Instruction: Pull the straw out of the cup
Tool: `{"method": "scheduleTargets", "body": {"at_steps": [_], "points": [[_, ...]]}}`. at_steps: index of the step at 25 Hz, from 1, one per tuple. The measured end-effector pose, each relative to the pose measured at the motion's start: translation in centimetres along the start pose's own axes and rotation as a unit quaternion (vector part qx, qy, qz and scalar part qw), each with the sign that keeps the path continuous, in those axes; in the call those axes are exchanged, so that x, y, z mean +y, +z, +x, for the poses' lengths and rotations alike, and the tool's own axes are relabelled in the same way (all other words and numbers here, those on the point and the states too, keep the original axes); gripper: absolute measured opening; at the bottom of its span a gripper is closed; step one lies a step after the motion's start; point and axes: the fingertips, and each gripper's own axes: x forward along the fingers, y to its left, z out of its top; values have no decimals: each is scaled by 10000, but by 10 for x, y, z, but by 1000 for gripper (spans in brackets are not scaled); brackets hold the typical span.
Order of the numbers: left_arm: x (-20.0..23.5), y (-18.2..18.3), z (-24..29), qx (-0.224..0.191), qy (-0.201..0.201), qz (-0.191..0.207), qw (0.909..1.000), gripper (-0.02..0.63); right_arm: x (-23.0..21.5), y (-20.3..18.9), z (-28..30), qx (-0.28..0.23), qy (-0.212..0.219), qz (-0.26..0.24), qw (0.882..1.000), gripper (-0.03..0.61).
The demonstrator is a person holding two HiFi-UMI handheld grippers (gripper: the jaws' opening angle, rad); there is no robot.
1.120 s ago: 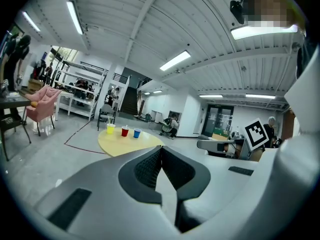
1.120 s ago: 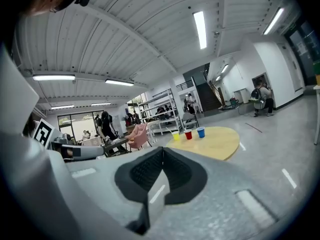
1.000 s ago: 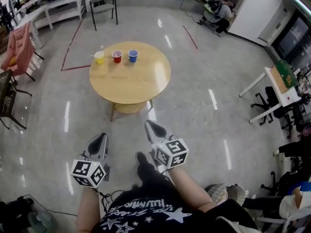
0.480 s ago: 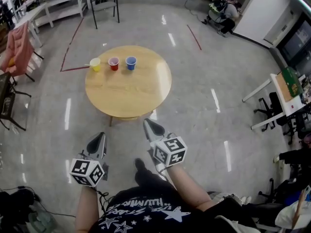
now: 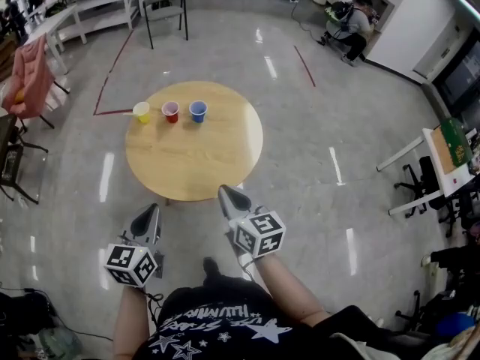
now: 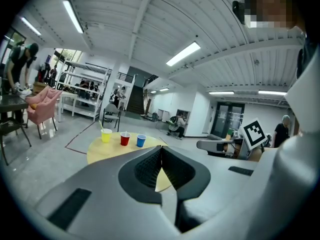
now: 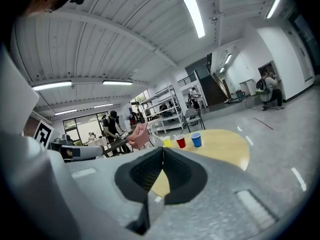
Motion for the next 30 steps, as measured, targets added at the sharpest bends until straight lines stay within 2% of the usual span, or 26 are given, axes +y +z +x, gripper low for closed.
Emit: {"method": "scheduleTargets", "body": {"at_steps": [6, 16, 22, 26, 30], "points": [[-2, 5, 19, -18, 103, -61, 9999, 6, -24, 9, 9, 10, 47, 45, 10000, 0], [10, 9, 35, 0, 183, -138, 9997, 6, -34, 10, 20, 124, 97, 80, 9998, 0], [28, 12, 47, 25, 121, -131, 9998, 6, -39, 14, 35, 124, -33, 104, 9999, 0], [42, 14, 55, -11, 177, -117, 9998, 6, -38, 13, 53, 198, 33, 34, 9998, 0], [73, 18, 62, -31, 192, -200, 9996, 8, -31, 16, 85, 236, 63, -72, 9997, 0]]}}
